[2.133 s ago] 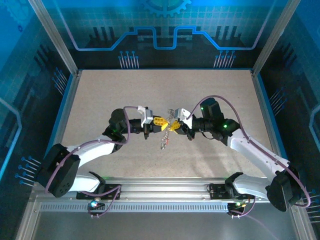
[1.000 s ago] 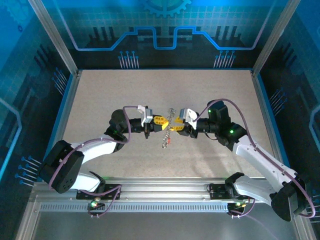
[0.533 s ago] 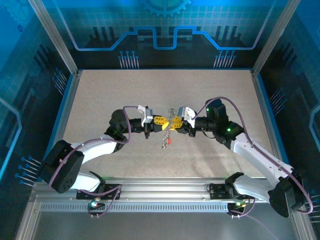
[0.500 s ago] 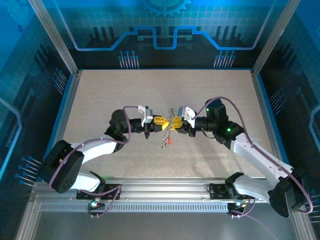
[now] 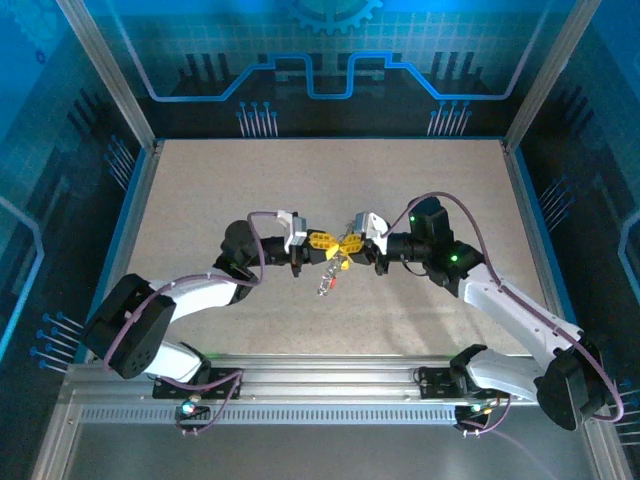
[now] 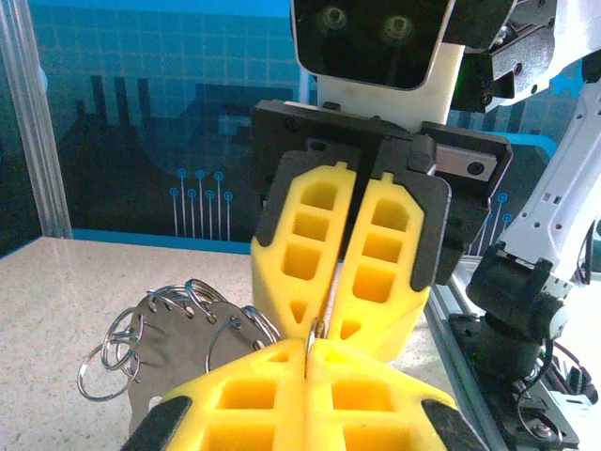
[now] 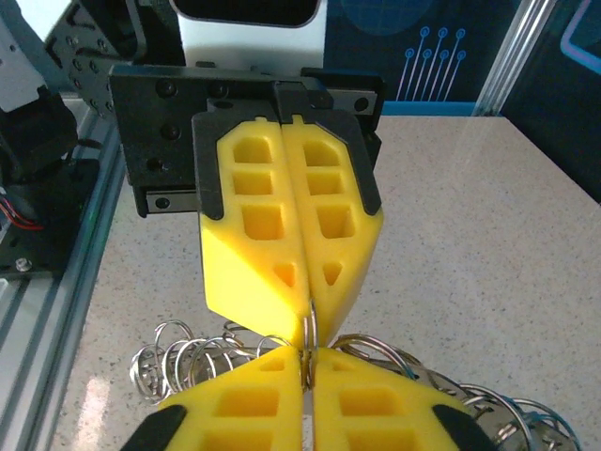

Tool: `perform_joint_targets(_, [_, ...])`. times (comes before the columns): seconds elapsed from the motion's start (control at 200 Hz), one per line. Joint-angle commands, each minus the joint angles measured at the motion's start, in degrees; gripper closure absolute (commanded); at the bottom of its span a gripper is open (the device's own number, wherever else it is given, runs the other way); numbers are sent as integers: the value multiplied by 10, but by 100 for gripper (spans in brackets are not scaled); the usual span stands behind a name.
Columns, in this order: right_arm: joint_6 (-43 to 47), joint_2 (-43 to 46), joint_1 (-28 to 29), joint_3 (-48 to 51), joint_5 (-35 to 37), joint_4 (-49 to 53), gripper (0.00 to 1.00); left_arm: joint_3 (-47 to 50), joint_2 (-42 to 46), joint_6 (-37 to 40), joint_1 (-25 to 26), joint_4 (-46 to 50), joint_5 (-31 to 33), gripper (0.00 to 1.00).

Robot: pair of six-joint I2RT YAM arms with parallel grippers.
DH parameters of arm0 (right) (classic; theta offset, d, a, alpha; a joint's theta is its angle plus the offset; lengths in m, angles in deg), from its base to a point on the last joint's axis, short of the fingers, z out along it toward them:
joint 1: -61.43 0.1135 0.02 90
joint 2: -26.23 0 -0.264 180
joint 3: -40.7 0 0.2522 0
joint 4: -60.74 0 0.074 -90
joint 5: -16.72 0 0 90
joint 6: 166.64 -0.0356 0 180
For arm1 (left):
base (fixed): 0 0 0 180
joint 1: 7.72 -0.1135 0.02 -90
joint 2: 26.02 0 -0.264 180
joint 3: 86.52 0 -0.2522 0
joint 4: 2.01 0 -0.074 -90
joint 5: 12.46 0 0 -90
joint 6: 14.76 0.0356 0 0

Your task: Put the keys on the keyring

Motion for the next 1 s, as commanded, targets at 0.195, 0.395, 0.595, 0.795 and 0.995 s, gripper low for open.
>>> perform_joint_targets(0.195, [48,-4,9,-28,36,71,100,-2,34,48,9,72,6,85])
perform_joint_targets(0.395, [116,-6,11,-79,78,191,100,-49,95,144,6,336,12,72])
perform_joint_targets(0.595, [144,-19,21,-102,86,228,100,-138,98,235,7,585,8,69])
perform_joint_targets(0.795, [163,-35,37,-119,99,253,100,-156,91,261,14,621,16,69])
perform_joint_targets(0.995, [159,-34,38,-118,81,248,100,-169,79,282,22,648,15,69])
